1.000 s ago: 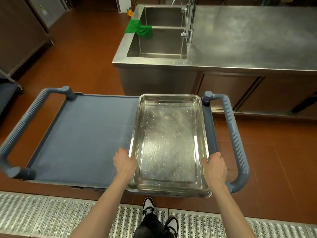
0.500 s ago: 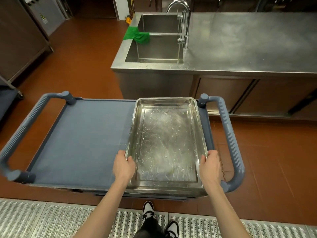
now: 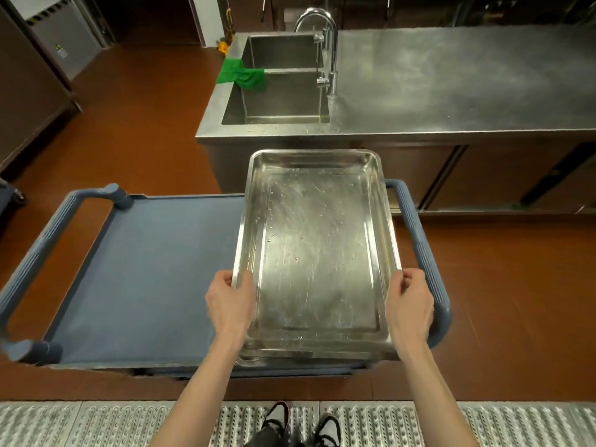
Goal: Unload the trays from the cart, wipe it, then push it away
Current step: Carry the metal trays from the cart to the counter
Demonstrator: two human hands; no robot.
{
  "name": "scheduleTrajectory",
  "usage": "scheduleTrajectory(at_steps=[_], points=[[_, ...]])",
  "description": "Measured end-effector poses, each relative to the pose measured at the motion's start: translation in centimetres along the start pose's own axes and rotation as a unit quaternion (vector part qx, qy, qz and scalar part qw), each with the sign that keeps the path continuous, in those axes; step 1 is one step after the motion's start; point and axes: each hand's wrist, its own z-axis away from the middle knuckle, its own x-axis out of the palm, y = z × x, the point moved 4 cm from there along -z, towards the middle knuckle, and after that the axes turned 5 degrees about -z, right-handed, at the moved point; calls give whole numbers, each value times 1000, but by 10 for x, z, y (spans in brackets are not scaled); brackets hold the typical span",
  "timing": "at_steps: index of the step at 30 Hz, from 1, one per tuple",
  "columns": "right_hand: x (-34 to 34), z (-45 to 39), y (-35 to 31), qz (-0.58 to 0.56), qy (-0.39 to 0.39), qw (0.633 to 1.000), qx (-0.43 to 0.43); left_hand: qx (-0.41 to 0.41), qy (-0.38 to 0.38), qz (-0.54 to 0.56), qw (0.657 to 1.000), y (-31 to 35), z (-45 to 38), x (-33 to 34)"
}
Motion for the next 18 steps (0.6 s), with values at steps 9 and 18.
scheduleTrajectory(at_steps=[9,18], points=[[-30,8,-11,-11,104,994,35,70,-71,42,994,53,-22,16],[-91,45,13,13,242,967,75,143,-200,38,969,89,-5,68]])
